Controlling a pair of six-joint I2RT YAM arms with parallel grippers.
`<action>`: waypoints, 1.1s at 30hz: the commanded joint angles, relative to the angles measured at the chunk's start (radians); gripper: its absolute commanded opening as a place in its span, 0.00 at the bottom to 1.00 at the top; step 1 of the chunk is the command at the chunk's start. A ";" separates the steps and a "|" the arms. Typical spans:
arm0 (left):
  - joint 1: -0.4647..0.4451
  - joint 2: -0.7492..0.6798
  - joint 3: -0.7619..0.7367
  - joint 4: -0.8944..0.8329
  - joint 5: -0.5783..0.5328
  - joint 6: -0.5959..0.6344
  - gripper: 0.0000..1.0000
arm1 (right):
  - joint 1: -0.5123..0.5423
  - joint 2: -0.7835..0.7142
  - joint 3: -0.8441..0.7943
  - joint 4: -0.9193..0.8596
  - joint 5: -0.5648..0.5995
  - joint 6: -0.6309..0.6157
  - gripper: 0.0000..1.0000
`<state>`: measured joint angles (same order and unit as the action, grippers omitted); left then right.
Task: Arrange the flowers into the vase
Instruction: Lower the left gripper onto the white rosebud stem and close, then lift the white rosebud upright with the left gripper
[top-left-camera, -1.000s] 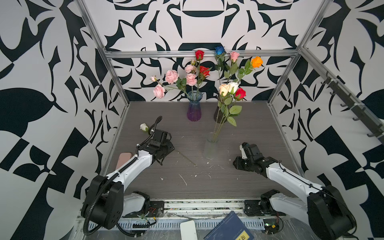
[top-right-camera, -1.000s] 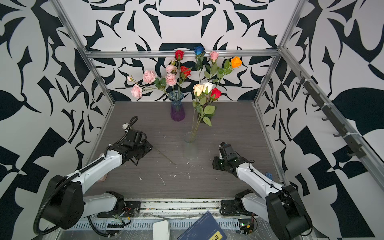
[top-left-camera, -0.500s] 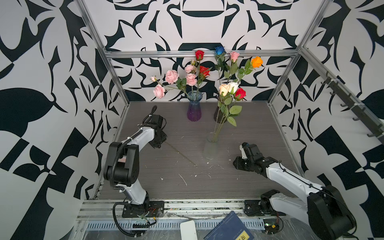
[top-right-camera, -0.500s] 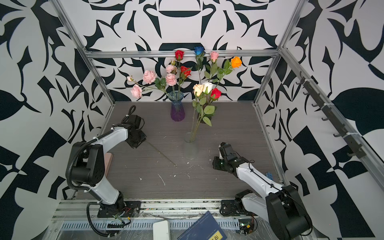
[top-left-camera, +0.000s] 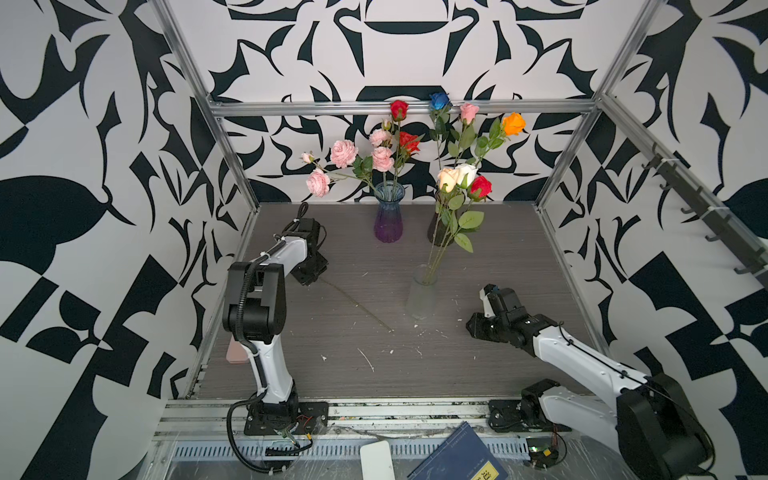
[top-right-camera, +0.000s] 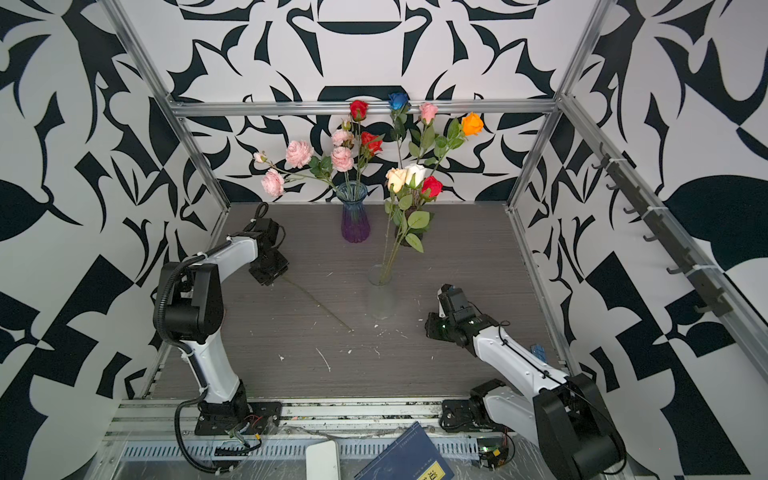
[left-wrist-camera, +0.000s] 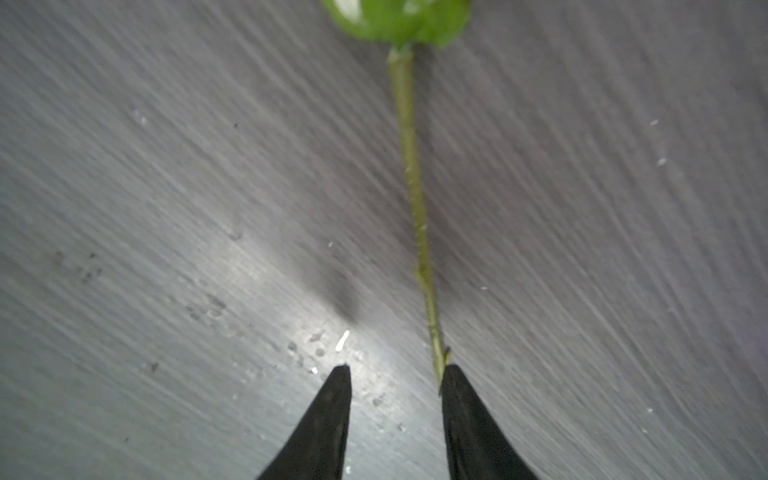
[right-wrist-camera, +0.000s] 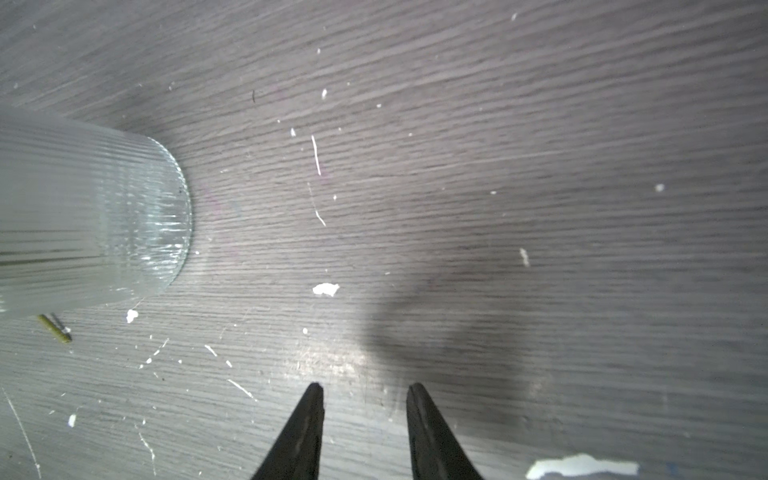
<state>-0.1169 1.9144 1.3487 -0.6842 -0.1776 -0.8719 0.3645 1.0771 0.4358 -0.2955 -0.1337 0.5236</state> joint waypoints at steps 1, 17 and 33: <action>0.000 0.032 0.040 -0.072 -0.031 0.023 0.41 | 0.007 -0.030 -0.005 -0.009 0.020 0.006 0.37; 0.001 0.175 0.165 -0.159 -0.035 0.076 0.42 | 0.007 0.002 0.007 -0.003 -0.010 -0.007 0.37; 0.021 0.062 0.038 -0.085 -0.032 0.104 0.06 | 0.007 -0.036 -0.008 -0.003 0.005 0.000 0.37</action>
<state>-0.1089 2.0193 1.4235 -0.7513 -0.2131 -0.7578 0.3645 1.0554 0.4305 -0.2955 -0.1375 0.5228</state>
